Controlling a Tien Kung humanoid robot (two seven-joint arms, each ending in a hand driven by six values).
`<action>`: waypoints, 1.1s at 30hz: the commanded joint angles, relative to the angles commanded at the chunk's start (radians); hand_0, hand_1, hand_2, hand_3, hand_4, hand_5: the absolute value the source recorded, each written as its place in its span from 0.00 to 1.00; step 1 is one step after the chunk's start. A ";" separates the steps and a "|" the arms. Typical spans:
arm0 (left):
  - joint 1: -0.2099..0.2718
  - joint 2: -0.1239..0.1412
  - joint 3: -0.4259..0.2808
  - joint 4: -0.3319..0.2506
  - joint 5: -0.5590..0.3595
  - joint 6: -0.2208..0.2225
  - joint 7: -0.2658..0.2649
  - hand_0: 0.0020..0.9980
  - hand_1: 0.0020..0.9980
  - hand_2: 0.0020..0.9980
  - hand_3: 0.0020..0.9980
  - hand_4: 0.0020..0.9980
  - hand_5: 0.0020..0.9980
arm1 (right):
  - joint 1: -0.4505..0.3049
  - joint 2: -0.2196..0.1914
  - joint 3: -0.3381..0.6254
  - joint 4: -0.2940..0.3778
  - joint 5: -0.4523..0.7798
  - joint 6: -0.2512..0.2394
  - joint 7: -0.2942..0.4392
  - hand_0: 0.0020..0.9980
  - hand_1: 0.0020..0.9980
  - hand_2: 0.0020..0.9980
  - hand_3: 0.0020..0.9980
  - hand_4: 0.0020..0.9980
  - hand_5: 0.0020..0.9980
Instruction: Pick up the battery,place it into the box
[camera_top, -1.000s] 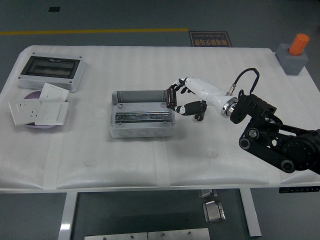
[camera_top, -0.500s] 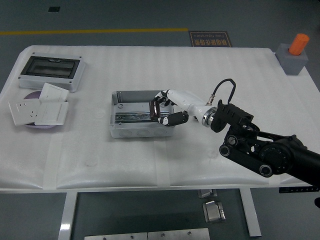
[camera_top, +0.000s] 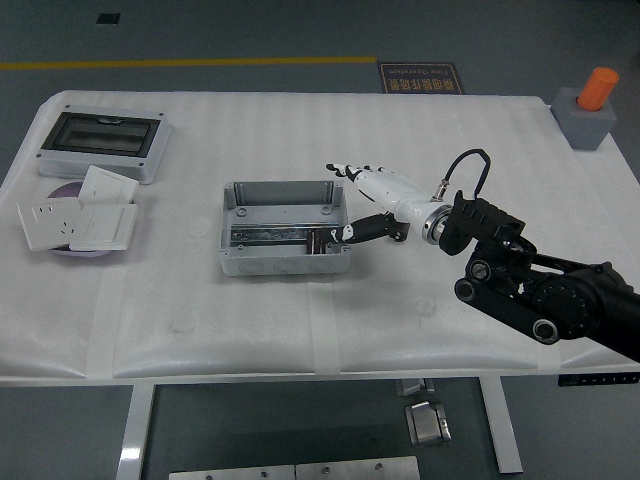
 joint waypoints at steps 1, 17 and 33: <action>-0.001 0.000 0.000 0.000 0.000 0.000 0.000 0.62 0.63 0.48 0.52 0.48 0.17 | 0.004 -0.012 -0.004 -0.009 0.005 0.000 0.001 1.00 0.94 0.96 1.00 1.00 0.58; -0.006 -0.001 0.008 0.000 -0.003 -0.001 -0.003 0.62 0.63 0.48 0.52 0.48 0.16 | 0.064 -0.043 -0.168 -0.230 0.130 0.008 0.028 1.00 0.91 0.92 1.00 1.00 0.60; -0.012 0.002 0.017 0.000 -0.011 0.000 -0.007 0.62 0.63 0.48 0.52 0.48 0.15 | 0.080 -0.015 -0.243 -0.303 0.181 0.010 0.040 1.00 0.87 0.89 1.00 1.00 0.60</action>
